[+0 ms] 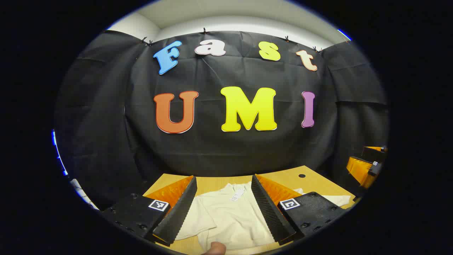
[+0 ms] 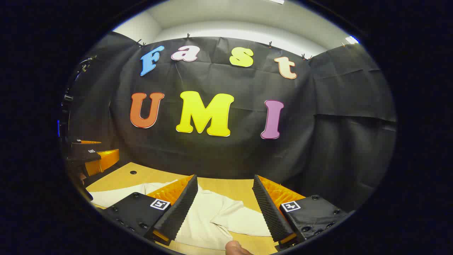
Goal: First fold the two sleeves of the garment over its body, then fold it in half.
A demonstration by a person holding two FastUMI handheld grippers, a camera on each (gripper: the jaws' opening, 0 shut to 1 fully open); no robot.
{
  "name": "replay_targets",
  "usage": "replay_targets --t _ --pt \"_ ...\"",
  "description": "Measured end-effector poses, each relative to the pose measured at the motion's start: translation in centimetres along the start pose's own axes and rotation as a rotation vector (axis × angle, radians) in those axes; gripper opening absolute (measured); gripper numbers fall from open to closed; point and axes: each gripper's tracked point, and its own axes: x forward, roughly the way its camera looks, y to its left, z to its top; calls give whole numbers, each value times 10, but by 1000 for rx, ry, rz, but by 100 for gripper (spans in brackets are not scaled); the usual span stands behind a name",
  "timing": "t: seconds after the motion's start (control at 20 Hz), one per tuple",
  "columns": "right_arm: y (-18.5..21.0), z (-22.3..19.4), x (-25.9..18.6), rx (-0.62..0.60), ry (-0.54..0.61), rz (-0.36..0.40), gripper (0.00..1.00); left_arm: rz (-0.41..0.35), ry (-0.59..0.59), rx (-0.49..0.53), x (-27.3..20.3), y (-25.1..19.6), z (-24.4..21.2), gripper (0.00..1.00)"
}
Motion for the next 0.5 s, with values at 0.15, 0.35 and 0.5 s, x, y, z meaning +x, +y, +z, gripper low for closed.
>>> replay_targets --t 0.15,0.35,0.5 --pt "-8 5 7 -30 -6 -2 98 6 2 -18 9 -8 -1 98" --pt "-21 8 17 -28 -12 -12 98 8 0 -31 17 -15 -1 98" --pt "-27 5 21 -19 -1 -16 97 11 10 -28 22 -20 -3 98"
